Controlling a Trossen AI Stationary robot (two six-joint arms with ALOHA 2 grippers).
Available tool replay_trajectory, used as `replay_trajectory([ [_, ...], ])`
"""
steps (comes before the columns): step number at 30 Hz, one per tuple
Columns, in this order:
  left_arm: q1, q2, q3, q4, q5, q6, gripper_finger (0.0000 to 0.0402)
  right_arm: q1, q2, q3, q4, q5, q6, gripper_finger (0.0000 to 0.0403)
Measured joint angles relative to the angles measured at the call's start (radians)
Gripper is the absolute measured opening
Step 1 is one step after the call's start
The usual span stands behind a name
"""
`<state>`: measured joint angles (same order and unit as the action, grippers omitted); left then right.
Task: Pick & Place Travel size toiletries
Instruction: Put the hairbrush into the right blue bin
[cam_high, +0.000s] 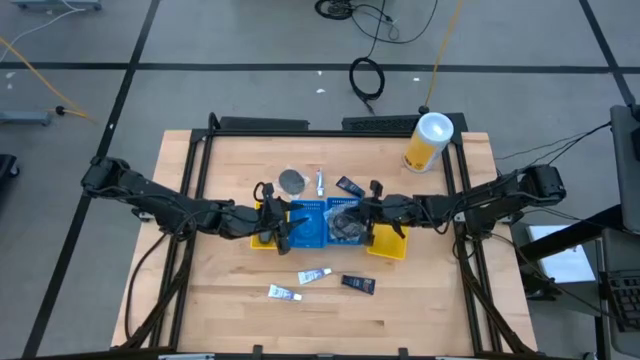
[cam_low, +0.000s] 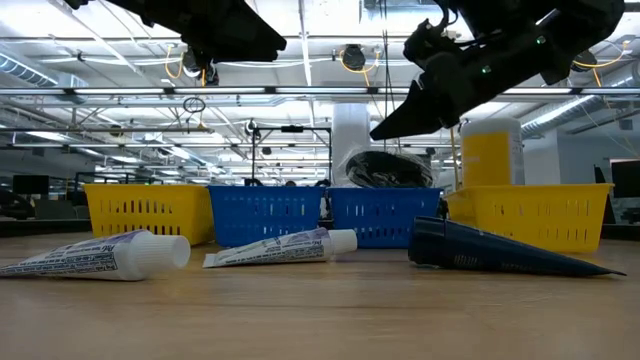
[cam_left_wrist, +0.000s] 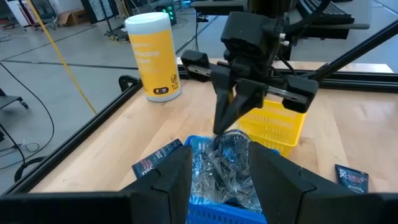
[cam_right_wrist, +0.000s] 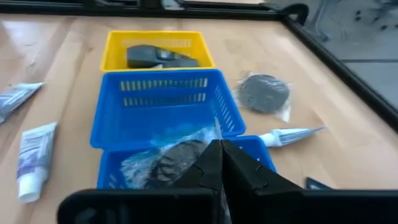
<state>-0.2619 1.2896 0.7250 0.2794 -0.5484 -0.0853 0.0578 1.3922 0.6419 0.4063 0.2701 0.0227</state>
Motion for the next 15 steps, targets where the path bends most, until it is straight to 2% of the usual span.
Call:
replay_trajectory([
  [6, 0.0, 0.0, 0.0, 0.0, 0.0, -0.002, 0.0159, 0.0, 0.0, 0.0, 0.006, -0.01, -0.006, 0.0028],
  [13, 0.0, 0.0, 0.0, -0.001, 0.0, -0.002, 0.0159, 0.0, 0.0, 0.0, 0.082, 0.009, -0.036, 0.0098],
  [15, 0.0, 0.0, 0.0, -0.002, 0.0, -0.002, 0.0159, -0.001, -0.001, 0.0, 0.093, -0.038, -0.035, 0.0115],
])
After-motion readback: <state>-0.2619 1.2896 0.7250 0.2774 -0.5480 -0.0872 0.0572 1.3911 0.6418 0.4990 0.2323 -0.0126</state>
